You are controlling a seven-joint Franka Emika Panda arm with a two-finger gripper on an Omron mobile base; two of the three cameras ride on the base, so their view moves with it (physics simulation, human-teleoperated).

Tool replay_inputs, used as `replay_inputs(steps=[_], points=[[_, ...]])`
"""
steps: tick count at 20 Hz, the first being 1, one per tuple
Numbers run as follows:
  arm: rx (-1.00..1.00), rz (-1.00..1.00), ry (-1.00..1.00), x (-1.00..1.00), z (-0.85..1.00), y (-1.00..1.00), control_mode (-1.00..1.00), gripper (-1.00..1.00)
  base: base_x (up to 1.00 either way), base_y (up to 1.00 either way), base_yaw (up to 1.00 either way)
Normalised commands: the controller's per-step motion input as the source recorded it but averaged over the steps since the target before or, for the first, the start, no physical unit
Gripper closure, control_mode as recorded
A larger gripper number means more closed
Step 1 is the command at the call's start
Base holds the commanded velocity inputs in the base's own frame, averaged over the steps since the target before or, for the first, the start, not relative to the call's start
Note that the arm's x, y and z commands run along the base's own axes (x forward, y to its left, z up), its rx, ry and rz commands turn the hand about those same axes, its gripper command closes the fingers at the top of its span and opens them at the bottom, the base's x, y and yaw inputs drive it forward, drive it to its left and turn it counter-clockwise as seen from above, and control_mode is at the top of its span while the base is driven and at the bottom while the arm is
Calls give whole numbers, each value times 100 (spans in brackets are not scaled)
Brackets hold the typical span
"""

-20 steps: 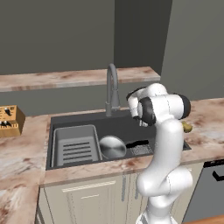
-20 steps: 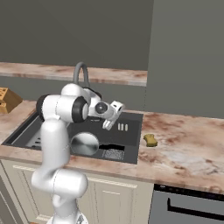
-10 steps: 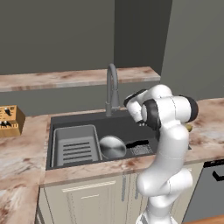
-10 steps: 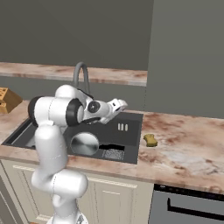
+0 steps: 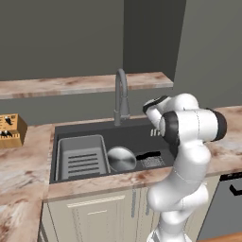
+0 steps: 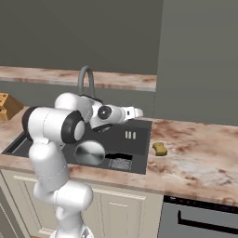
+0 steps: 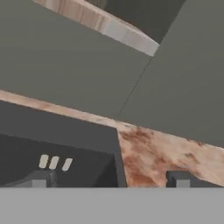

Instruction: Pick the pan and sponge and place them into the sink. Then turn on the water.

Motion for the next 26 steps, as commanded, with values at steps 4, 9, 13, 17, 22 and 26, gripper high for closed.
replay_inputs(steps=[4, 9, 13, 17, 22, 26], points=[[49, -25, -6, 0, 100, -13, -100, -100, 0, 0, 0], [47, -24, -4, 0, 100, -5, -100, -100, 0, 0, 0], [38, -21, 0, 2, 100, -1, -100, -100, 0, 0, 0], [34, -16, 0, 7, 100, 0, -100, -100, 0, 0, 0], [22, -4, 0, 3, 62, -2, -100, -100, 0, 0, 0], [24, 0, 0, -5, 34, -26, -100, -100, 0, 0, 0]])
